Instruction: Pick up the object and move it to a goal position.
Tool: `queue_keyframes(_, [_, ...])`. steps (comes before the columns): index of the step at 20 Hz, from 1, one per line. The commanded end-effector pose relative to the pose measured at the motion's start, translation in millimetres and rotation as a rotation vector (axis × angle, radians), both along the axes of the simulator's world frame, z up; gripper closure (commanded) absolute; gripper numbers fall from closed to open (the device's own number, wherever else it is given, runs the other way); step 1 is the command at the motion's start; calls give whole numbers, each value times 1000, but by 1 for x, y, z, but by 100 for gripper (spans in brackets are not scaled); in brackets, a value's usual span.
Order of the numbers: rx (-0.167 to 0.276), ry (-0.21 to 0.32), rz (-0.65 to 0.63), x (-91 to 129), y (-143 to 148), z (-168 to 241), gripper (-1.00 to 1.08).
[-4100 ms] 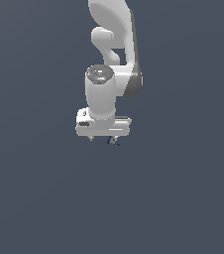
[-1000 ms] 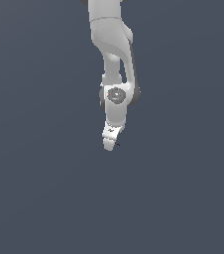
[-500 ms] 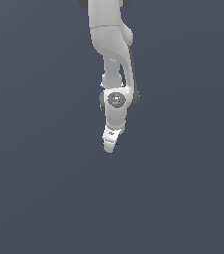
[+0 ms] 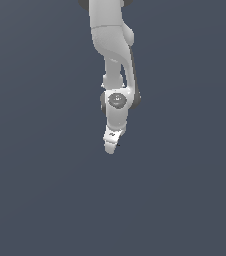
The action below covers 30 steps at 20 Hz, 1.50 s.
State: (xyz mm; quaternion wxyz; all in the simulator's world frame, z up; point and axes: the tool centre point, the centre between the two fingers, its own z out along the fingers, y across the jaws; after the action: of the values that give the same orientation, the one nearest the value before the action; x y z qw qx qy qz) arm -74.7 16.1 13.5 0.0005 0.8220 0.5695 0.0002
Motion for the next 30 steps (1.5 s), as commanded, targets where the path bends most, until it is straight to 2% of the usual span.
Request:
queue_keyframes(1, [0, 0, 0, 0, -2, 2, 108])
queue_keyframes(7, [0, 0, 0, -2, -15, 19, 108])
queue_keyframes(13, [-1, 0, 1, -5, -42, 54, 108])
queue_keyframes(30, [4, 0, 2, -18, -161, 214, 108])
